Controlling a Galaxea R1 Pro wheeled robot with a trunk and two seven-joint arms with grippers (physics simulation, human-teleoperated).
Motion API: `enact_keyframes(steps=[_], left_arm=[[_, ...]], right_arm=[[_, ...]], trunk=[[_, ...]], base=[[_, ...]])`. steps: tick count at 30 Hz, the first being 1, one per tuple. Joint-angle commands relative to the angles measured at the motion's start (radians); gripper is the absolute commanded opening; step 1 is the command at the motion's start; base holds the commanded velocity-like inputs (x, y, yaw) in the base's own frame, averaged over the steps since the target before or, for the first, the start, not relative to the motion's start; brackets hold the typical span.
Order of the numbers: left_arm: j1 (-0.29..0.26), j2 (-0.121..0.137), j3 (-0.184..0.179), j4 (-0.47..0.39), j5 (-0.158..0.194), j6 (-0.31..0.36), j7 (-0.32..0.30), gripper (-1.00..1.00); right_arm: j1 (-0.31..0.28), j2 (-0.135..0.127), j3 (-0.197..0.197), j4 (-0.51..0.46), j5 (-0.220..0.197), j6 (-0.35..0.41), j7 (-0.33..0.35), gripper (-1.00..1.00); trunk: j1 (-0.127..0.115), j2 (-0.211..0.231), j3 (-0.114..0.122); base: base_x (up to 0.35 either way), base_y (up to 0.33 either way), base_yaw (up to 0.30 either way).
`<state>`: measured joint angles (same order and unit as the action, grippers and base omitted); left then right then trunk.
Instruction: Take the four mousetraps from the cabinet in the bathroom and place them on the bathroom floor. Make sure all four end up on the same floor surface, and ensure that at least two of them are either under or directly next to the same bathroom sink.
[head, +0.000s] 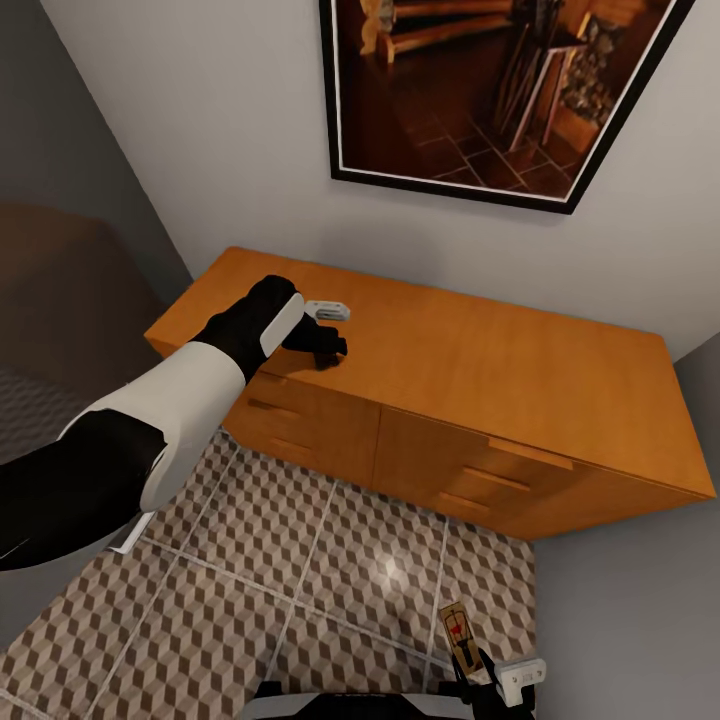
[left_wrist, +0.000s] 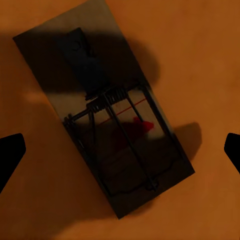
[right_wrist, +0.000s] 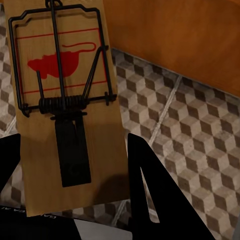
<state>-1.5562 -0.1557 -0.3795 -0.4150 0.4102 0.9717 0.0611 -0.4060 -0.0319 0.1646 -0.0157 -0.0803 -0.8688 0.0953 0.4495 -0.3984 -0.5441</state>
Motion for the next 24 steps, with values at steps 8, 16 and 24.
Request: enact_keyframes(steps=[8, 16, 24], left_arm=[[-0.001, 0.001, -0.007, -0.001, 0.009, 0.002, 0.007, 1.00], [-0.001, 0.001, -0.007, 0.002, 0.009, 0.003, 0.009, 1.00], [-0.001, 0.001, -0.007, 0.002, 0.009, 0.003, 0.011, 1.00]], right_arm=[[-0.001, 0.000, 0.001, 0.000, -0.013, -0.003, 0.014, -1.00], [-0.001, 0.000, 0.001, 0.001, -0.013, -0.003, 0.014, -1.00], [-0.001, 0.000, 0.001, 0.000, -0.013, -0.003, 0.014, -1.00]], trunk=[[0.001, -0.002, -0.001], [0.001, -0.002, -0.001], [0.001, -0.002, -0.001]], base=[[0.000, 0.000, 0.000], [0.000, 0.000, 0.000], [0.000, 0.000, 0.000]])
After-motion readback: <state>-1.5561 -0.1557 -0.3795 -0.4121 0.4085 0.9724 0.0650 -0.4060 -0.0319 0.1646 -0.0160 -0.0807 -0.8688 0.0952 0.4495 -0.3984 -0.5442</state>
